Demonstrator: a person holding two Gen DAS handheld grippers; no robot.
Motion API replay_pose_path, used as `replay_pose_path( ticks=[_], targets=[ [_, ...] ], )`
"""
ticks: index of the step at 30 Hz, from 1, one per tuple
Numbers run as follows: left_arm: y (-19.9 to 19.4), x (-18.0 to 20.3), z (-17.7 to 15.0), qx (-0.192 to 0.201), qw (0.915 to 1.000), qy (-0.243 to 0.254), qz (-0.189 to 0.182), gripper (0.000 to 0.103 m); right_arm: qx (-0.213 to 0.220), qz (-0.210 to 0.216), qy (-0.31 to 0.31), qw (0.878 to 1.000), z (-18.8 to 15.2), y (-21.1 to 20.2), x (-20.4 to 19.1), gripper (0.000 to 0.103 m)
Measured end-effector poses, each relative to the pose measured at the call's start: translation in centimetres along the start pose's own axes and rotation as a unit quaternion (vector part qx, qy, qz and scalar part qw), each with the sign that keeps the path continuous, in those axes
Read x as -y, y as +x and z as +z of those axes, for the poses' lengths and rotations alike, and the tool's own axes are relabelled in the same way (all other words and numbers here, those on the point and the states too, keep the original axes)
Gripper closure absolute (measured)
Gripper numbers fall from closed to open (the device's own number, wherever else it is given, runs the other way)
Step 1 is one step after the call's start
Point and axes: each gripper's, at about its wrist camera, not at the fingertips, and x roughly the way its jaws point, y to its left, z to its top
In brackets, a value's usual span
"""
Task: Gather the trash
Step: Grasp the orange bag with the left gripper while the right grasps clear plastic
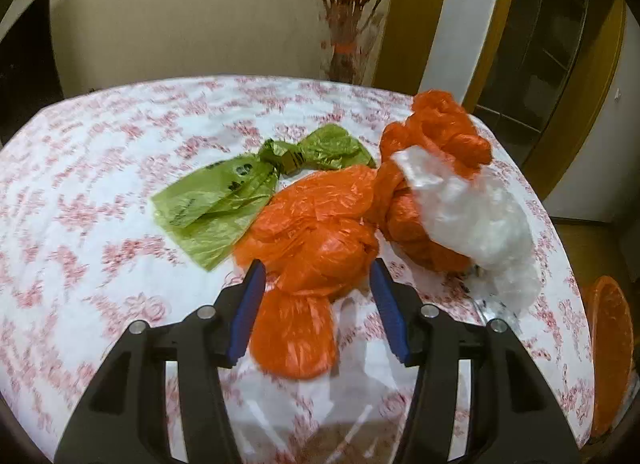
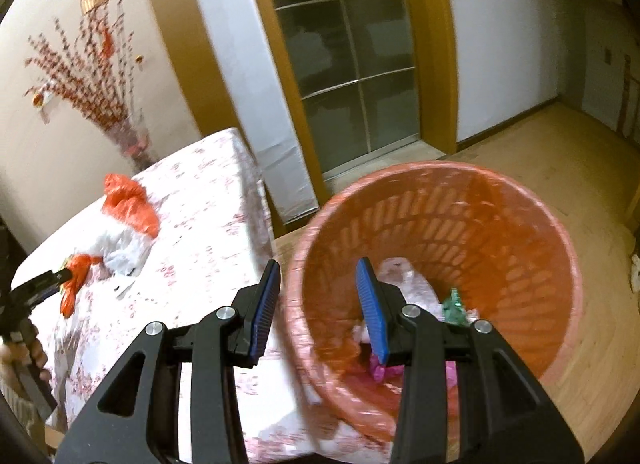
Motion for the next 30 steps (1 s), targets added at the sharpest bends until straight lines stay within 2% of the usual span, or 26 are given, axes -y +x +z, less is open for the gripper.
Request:
replay_pose_path(
  ticks=[5, 7, 9, 12, 18, 25, 30],
  targets=[
    [2.1, 0.2, 0.3, -0.022, 0.9996, -0.001, -0.019, 0.05, -0.011, 0.016, -0.031, 0.999, 0.0, 1.0, -2.7, 0.063],
    [2.3, 0.7, 0.3, -0.019, 0.9996, 0.011, -0.018, 0.057, -0.016, 0.022, -0.041, 0.999, -0.1, 1.4, -3.9, 0.063],
    [2.4, 0.9, 0.4, -0.018, 0.9995, 0.016, -0.022, 0.072, -0.021, 0.03, -0.052, 0.998, -0.2, 1.8, -5.0, 0.063],
    [2.4, 0.8, 0.5, -0.019, 0.9991, 0.015, -0.034, 0.085, -0.027, 0.046, -0.073, 0.996, -0.3, 2.3, -7.0, 0.063],
    [0.3, -0.5, 0.2, 0.005, 0.9993, 0.01, -0.037, 0.086, -0.03, 0.075, -0.121, 0.989, 0.0, 3.1, -11.1, 0.063],
    [-4.7, -2.9, 0.1, 0.052, 0.9982, 0.002, -0.028, 0.086, -0.054, 0.142, -0.143, 0.978, 1.2, 6.3, -16.5, 0.063],
    [-6.6, -4.5, -0.1, 0.059, 0.9979, -0.008, -0.024, 0.086, -0.053, 0.17, -0.154, 0.972, 2.3, 8.3, -20.2, 0.063]
  ],
)
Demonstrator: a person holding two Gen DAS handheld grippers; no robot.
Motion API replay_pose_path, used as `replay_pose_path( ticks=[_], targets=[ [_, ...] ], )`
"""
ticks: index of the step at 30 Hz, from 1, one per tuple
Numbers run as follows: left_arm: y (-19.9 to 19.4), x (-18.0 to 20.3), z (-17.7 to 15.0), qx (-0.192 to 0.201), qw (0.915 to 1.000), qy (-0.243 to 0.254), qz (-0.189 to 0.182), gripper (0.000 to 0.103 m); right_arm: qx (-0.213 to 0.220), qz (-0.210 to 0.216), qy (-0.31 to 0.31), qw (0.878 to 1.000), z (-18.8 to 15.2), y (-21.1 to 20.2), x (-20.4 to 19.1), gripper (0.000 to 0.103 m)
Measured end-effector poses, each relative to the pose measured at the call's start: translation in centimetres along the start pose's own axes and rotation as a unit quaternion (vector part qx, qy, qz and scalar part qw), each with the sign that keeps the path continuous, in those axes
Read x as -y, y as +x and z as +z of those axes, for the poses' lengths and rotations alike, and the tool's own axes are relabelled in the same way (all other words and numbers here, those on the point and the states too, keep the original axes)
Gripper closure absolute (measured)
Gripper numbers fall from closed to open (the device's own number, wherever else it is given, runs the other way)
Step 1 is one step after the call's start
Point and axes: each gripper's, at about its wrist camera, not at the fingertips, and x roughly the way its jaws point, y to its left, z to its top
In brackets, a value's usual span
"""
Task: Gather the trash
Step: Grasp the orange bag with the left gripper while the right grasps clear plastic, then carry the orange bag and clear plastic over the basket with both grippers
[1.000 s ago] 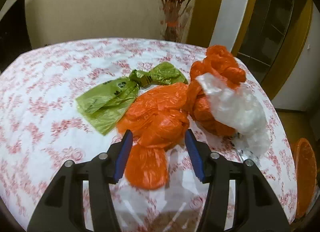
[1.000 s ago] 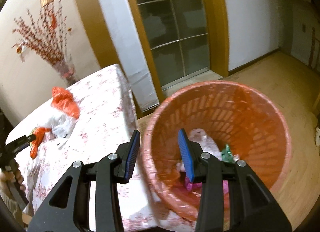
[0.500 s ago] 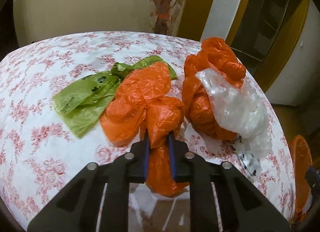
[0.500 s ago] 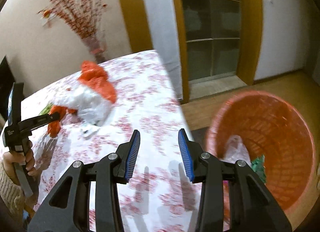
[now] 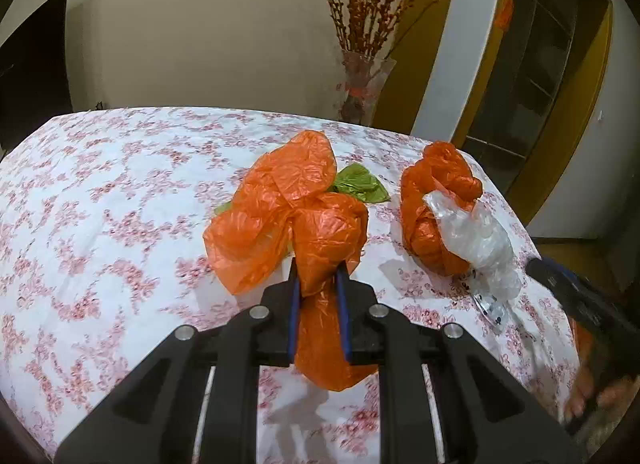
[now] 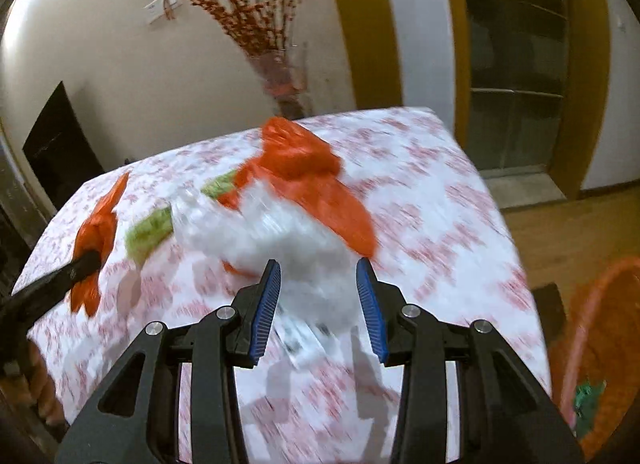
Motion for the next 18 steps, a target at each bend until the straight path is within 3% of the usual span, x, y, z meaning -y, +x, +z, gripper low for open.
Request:
replay_pose_path(
  ticks=[2, 4, 6, 7, 8, 11, 18],
  targets=[
    [-0.4, -0.4, 0.0, 0.001, 1.0, -0.003, 0.0, 0.086, -0.002, 0.002, -0.006, 1.0, 0.8, 1.1, -0.8, 0.062],
    [-0.9, -0.6, 0.0, 0.003, 1.0, -0.003, 0.0, 0.086, -0.011, 0.001, -0.011, 1.0, 1.1, 2.2, -1.2, 0.053],
    [-1.1, -0.6, -0.1, 0.001, 1.0, -0.004, -0.001, 0.086, -0.03, -0.01, -0.02, 0.999, 1.1, 3.5, -1.6, 0.053],
    [-1.1, -0.6, -0.2, 0.0, 1.0, -0.004, -0.002, 0.086, -0.037, -0.011, -0.023, 0.999, 0.8, 3.7, -1.5, 0.058],
    [-1.1, -0.6, -0.2, -0.001, 1.0, -0.004, -0.003, 0.086, -0.042, -0.009, -0.026, 0.999, 0.5, 3.9, -1.6, 0.074],
    [-1.0, -0.6, -0.4, -0.005, 1.0, -0.004, -0.006, 0.086, -0.042, -0.01, -0.036, 0.998, -0.5, 3.3, -1.8, 0.09],
    [-1.1, 0.3, -0.9, -0.011, 0.9997, -0.002, -0.022, 0.086, -0.01, -0.01, -0.019, 1.0, -1.3, -1.2, -0.5, 0.094]
  ],
)
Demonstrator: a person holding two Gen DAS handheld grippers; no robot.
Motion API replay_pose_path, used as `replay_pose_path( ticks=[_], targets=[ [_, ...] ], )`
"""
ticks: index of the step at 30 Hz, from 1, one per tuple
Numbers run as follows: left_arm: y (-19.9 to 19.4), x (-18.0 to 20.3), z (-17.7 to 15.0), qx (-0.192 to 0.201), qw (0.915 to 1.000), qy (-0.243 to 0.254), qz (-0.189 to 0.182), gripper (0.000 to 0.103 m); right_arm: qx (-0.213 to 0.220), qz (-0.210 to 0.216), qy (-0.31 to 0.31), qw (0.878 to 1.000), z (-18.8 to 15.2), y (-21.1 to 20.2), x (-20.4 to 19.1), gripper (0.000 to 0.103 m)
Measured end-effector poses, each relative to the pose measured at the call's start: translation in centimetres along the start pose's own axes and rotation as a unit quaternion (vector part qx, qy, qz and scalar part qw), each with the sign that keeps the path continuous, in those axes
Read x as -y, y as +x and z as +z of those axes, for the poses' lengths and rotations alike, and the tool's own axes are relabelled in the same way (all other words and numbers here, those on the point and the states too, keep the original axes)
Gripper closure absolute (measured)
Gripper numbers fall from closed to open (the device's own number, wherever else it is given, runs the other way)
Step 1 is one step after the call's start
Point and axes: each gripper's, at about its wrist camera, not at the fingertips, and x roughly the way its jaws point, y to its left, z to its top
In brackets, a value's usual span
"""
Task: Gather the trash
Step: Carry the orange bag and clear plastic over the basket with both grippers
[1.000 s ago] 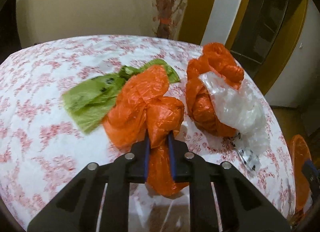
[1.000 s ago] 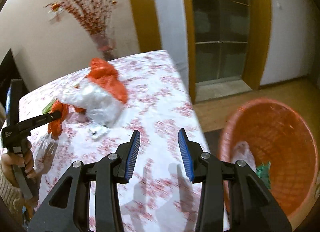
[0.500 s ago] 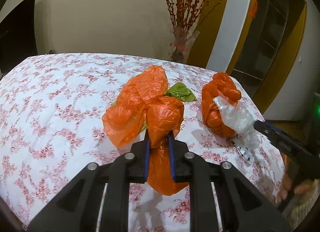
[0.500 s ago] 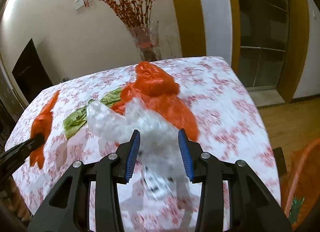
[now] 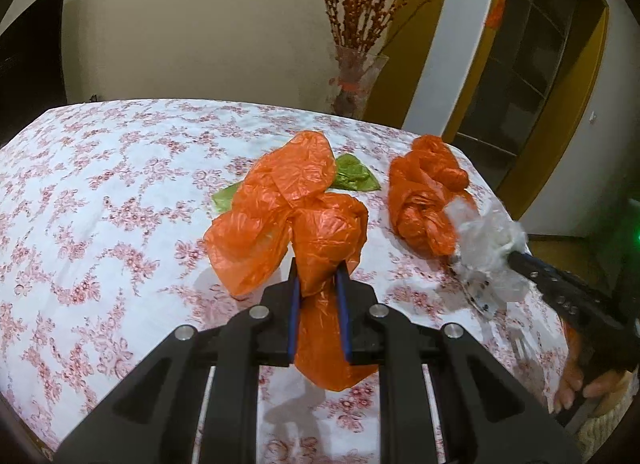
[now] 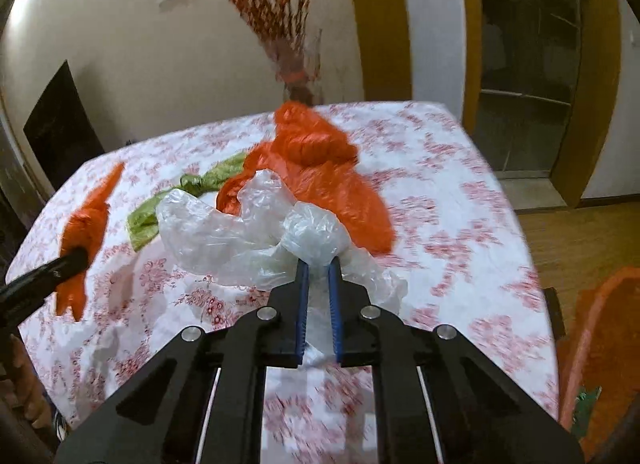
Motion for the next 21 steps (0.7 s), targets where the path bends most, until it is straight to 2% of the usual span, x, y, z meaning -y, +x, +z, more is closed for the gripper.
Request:
replay_pose_path(
  ticks=[3, 9, 15, 21],
  targets=[
    [-0.3, 1.1, -0.1, 0.0, 0.9999, 0.007, -0.01, 0.086, 0.025, -0.011, 0.014, 1.0, -0.2, -2.6, 1.1, 0.094],
    [-1.3, 3.6, -0.4, 0.003, 0.9991, 0.029, -0.032, 0.086, 0.084, -0.061, 0.041, 0.994, -0.3, -7.6, 3.9, 0.094],
    [-1.9, 7.2, -0.7, 0.004, 0.9965, 0.056, -0.062, 0.086, 0.132, -0.116, 0.078, 0.981, -0.9, -11.7, 6.9, 0.094],
    [-2.1, 11.1, -1.2, -0.002, 0.9922, 0.074, -0.1, 0.086, 0.159, -0.161, 0.117, 0.967, -2.0, -14.5, 9.9, 0.094]
  ],
)
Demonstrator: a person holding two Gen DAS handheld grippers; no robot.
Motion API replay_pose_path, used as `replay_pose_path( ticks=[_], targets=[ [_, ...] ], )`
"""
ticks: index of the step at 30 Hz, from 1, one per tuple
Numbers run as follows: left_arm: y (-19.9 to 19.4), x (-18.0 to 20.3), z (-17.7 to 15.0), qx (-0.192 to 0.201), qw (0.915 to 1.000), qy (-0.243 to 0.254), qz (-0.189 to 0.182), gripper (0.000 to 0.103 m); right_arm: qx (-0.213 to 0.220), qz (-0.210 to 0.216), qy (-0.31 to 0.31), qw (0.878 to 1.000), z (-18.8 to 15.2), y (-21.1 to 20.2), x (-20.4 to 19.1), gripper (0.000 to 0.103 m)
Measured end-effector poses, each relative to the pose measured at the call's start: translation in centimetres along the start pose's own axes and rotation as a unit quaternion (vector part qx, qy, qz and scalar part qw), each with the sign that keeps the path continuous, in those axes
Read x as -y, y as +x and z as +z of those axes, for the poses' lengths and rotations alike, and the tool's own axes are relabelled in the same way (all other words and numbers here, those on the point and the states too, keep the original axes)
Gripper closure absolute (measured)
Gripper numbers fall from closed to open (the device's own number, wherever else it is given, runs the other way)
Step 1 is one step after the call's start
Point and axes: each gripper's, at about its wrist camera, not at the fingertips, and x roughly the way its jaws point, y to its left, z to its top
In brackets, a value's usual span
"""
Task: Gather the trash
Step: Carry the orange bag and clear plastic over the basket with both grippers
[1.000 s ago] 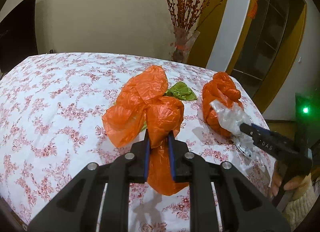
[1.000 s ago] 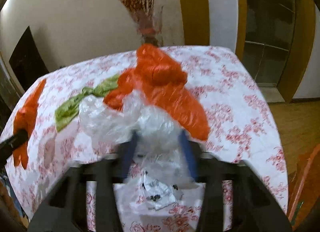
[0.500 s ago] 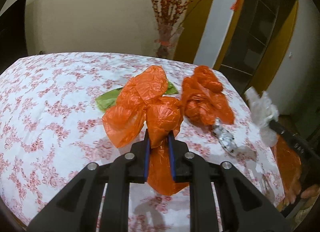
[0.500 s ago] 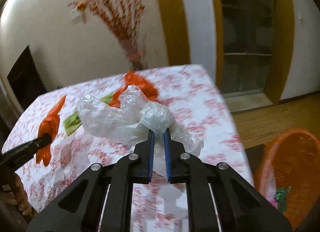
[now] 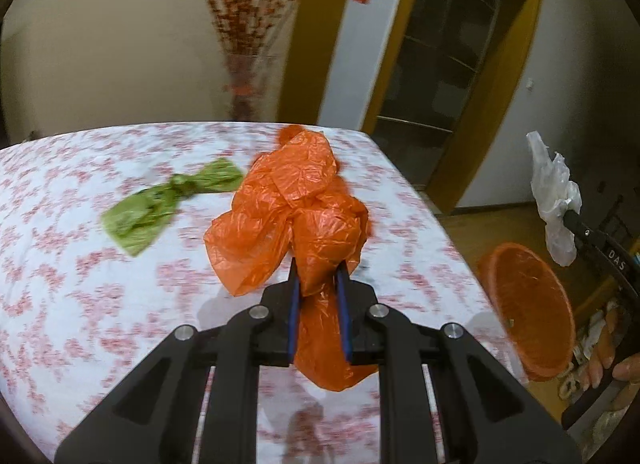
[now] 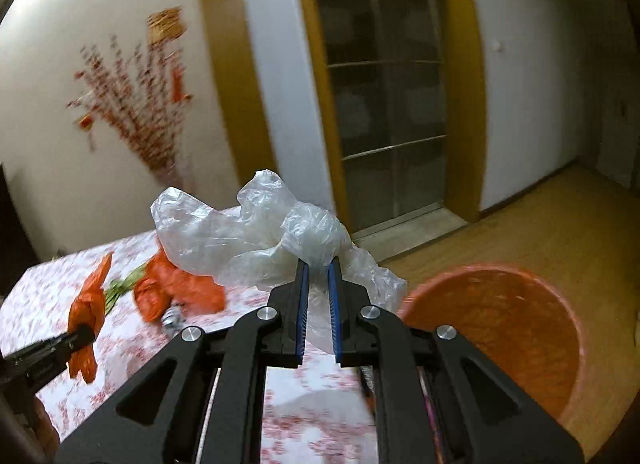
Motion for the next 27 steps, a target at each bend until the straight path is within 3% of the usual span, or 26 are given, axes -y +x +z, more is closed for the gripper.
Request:
replay_pose_path(
  ticks=[14, 27],
  targets=[
    [1.6, 11.4, -0.1, -0.015, 0.9921, 0.054, -0.112, 0.086, 0.018, -0.081, 0.074, 0.994, -1.3, -2.8, 7.5, 0.094],
    [2.8, 19.0, -1.2, -0.032, 0.9795, 0.099, -0.172, 0.086, 0.018, -0.12, 0.12, 0.985, -2.2, -3.3, 11.4, 0.094]
  ],
)
